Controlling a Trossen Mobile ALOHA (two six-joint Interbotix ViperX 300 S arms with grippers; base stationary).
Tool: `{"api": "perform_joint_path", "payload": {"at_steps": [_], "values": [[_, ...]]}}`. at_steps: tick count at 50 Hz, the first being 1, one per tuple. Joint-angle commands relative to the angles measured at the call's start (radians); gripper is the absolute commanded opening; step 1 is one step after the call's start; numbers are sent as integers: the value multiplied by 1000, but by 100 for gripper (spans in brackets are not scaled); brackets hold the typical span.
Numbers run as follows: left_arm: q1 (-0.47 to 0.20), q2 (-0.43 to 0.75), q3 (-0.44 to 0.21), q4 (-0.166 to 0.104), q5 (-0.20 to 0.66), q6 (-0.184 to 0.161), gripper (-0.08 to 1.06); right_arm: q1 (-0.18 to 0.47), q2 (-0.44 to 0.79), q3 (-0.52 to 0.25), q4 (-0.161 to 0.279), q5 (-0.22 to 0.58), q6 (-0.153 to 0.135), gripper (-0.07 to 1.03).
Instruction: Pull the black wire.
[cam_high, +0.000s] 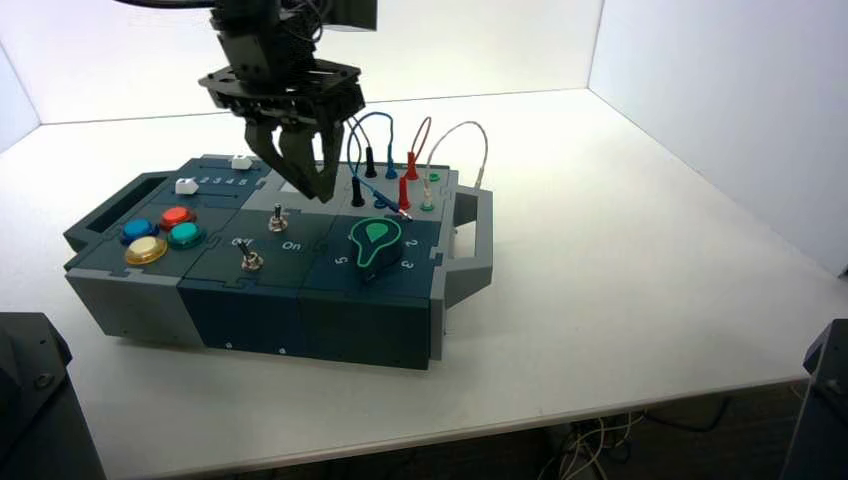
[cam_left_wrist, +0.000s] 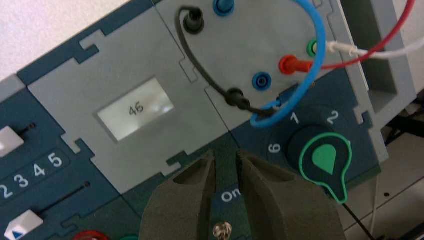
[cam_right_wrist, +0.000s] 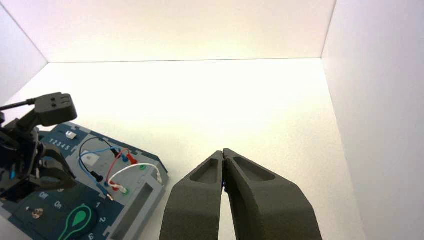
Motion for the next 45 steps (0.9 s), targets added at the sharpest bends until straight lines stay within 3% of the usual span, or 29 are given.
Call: {"api": "perform_joint_path", "payload": {"at_steps": [1,45], "values": [[-3,2,-34,-2,-11,6,25,-2,8,-15,3,-11,3,-2],[-48,114,-130,-2,-29,6,25,-2,8,-14,3,-14,2,-2]]}}
